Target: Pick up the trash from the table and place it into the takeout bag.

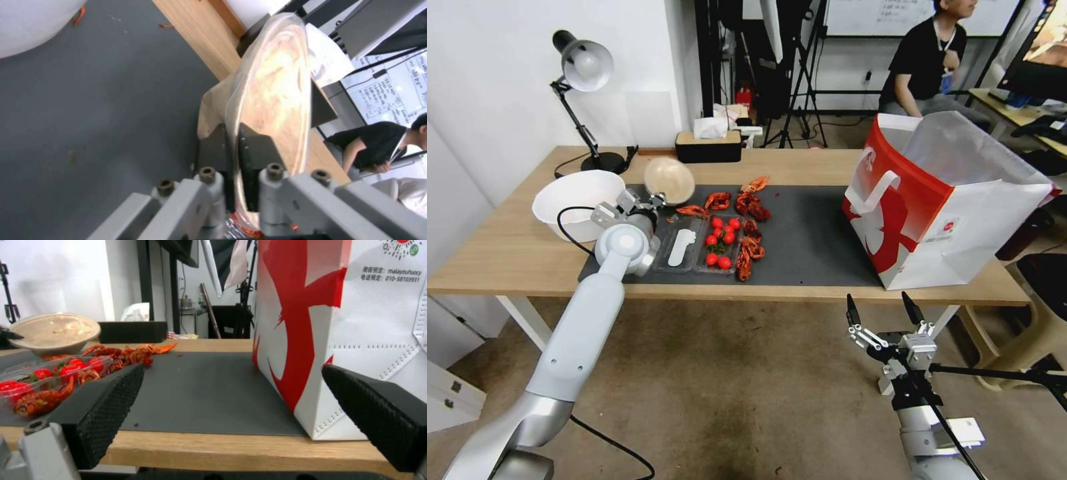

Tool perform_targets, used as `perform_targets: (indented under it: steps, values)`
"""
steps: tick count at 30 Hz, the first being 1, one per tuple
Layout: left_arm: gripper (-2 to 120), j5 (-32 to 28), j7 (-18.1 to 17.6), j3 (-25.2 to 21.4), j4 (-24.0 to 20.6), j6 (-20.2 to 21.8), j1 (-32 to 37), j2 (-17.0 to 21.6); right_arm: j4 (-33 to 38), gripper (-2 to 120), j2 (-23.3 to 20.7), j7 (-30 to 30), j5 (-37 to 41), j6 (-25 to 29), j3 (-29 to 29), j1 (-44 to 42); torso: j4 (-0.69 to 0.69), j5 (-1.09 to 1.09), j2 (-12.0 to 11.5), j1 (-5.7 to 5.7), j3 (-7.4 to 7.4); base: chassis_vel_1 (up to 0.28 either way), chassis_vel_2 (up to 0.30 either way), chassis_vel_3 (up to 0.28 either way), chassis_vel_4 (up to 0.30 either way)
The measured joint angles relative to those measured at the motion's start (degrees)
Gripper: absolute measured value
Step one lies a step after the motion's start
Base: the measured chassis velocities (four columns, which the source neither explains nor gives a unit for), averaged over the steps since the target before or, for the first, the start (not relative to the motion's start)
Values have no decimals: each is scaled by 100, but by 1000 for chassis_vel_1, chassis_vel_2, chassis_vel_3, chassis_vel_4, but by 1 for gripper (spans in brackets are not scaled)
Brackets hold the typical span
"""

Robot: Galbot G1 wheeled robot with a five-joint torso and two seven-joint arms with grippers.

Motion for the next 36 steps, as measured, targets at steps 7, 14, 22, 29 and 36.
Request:
perform_targets:
  steps: [7,14,22,29,36]
  values:
    - [0,93,693,34,-409,-212,18,144,0,100,11,12,-5,7,27,9,1,0,0,0,0,0,0,0,0]
    - [0,496,1542,250,-1039,-331,-155,368,4,100,62,12,-25,26,24,-1,1,0,0,0,0,0,0,0,0]
    - [0,1624,2763,1165,-1426,-417,-925,681,44,100,80,-62,-43,81,17,-62,0,1,0,0,-1,0,0,0,0]
    - [0,2386,3178,2107,-1377,-447,-1671,718,83,100,100,-66,-76,84,39,-107,-2,2,0,0,0,0,0,0,0]
    - [0,3338,3272,3262,-771,-473,-2784,157,99,100,207,-60,-166,158,108,-217,0,3,0,0,0,0,0,0,0]
